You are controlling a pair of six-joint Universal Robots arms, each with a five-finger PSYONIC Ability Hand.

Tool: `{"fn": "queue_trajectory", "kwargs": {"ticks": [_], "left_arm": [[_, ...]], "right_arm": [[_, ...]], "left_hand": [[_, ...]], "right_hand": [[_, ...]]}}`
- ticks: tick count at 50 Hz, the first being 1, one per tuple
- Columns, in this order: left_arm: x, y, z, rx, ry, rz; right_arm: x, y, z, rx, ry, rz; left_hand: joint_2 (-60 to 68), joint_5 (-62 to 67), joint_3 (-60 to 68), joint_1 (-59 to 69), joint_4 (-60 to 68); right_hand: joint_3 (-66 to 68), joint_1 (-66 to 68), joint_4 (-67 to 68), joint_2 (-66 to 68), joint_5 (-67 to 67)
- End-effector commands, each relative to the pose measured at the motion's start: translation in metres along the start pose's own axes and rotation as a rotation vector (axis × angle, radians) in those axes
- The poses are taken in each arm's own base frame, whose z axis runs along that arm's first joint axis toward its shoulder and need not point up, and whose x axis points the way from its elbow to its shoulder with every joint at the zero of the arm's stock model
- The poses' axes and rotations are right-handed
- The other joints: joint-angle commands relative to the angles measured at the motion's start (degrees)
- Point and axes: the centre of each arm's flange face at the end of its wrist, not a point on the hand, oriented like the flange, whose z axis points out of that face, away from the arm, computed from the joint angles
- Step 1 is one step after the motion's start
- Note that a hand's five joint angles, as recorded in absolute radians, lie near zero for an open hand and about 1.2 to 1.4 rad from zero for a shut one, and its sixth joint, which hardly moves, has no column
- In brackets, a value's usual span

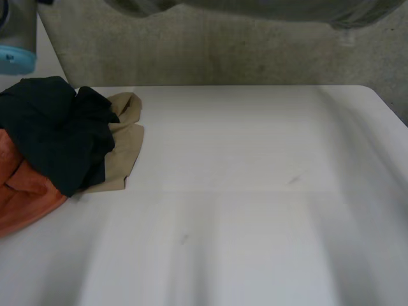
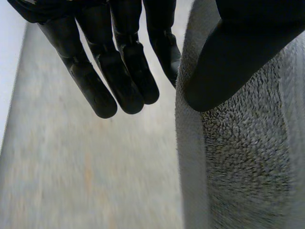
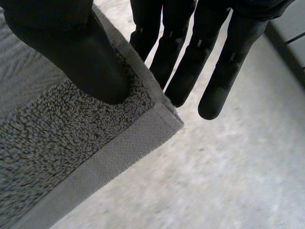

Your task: Fold the laundry.

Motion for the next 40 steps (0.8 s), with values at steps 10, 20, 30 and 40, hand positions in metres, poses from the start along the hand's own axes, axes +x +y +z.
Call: {"fn": "queue_trajectory", "kwargs": {"ticks": [10, 20, 30, 40], "left_arm": [[-0.036, 0.173, -0.134, -0.703, -0.016, 0.137], [-0.04, 0.17, -0.195, -0.996, 0.033, 0.24], [-0.031, 0.105, -0.257, -1.388, 0.174, 0.349], [-0.033, 0.098, -0.255, -1.372, 0.247, 0.365]], "right_arm": [[-0.047, 0.13, -0.15, -0.644, -0.447, -0.03], [-0.033, 0.139, -0.205, -0.853, -0.614, -0.183], [0.036, 0.074, -0.239, -1.041, -0.879, -0.479], [0.033, 0.092, -0.238, -0.975, -0.939, -0.525]], "left_hand": [[11.33, 13.68, 11.58, 13.37, 11.26], [11.33, 13.68, 11.58, 13.37, 11.26], [11.33, 13.68, 11.58, 13.37, 11.26], [11.33, 13.68, 11.58, 13.37, 11.26]], "right_hand": [[11.8, 14.99, 11.37, 12.43, 11.69], [11.8, 14.99, 11.37, 12.43, 11.69], [11.8, 14.99, 11.37, 12.43, 11.69], [11.8, 14.99, 11.37, 12.43, 11.69]]}}
